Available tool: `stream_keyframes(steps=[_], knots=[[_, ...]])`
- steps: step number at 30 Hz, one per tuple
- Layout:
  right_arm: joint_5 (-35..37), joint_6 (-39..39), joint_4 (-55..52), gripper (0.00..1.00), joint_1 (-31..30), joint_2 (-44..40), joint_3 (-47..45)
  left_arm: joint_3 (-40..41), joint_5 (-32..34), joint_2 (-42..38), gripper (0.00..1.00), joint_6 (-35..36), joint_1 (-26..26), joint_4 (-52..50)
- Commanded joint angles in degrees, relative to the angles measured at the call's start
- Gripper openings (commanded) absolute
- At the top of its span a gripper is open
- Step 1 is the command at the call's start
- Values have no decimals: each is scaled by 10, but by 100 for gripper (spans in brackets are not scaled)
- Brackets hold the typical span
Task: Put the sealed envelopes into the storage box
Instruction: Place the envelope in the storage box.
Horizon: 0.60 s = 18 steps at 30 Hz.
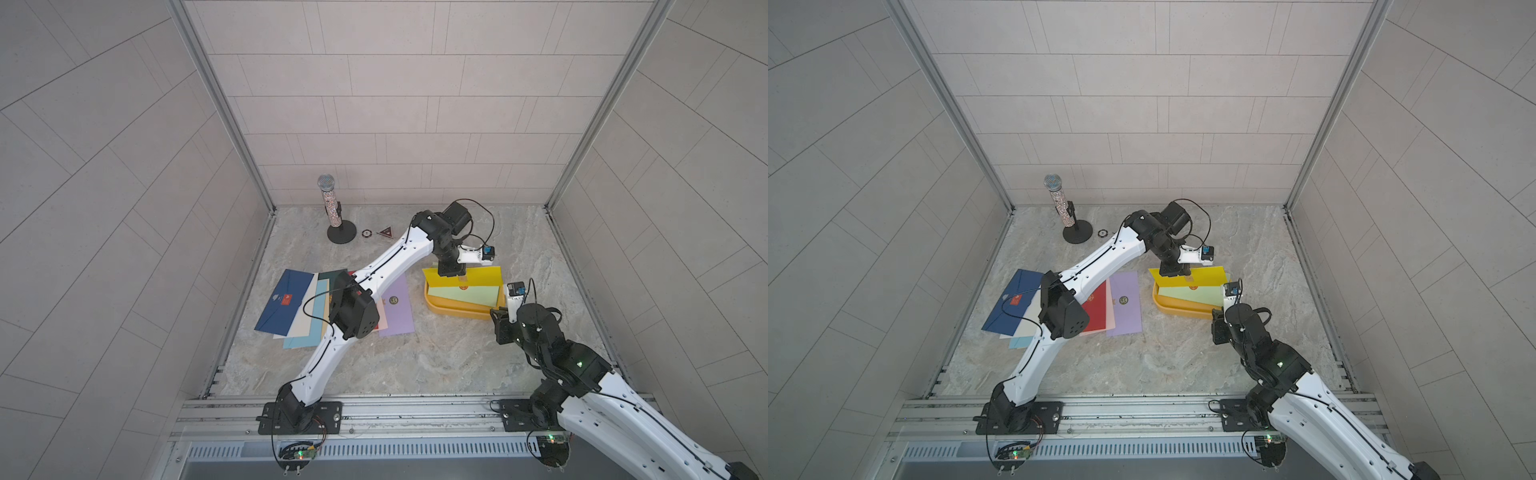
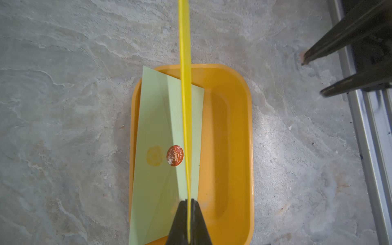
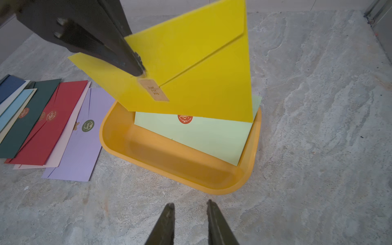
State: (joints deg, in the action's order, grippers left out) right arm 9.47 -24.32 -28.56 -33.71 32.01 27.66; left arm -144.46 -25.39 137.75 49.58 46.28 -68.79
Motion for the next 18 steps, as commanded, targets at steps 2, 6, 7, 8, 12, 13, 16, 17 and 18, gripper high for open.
stream_keyframes(steps=[2, 6, 7, 8, 12, 13, 16, 17, 18], knots=[[11, -5, -7, 31, -2, 6, 2, -26, 28, 22, 0, 27, 10, -40], [11, -6, -5, 31, -2, 7, 2, -29, 56, 40, 0, 34, 20, -40], [11, -6, -5, 31, -2, 8, 2, -31, 59, 44, 0, 35, 22, -40], [11, -6, -5, 31, -3, 8, 2, -31, 63, 46, 0, 36, 24, -40], [10, -6, -5, 31, -3, 8, 2, -29, 88, 50, 14, 38, 31, -32], [10, -6, -5, 31, -2, 8, 1, -28, 102, 50, 20, 35, 33, -27], [9, -5, -5, 31, -2, 8, 1, -23, 119, 44, 30, 34, 36, -19], [9, -6, -5, 31, -3, 8, 1, -19, 121, 41, 33, 33, 37, -13], [10, -6, -5, 31, -2, 7, 1, -13, 124, 36, 34, 32, 37, -6]])
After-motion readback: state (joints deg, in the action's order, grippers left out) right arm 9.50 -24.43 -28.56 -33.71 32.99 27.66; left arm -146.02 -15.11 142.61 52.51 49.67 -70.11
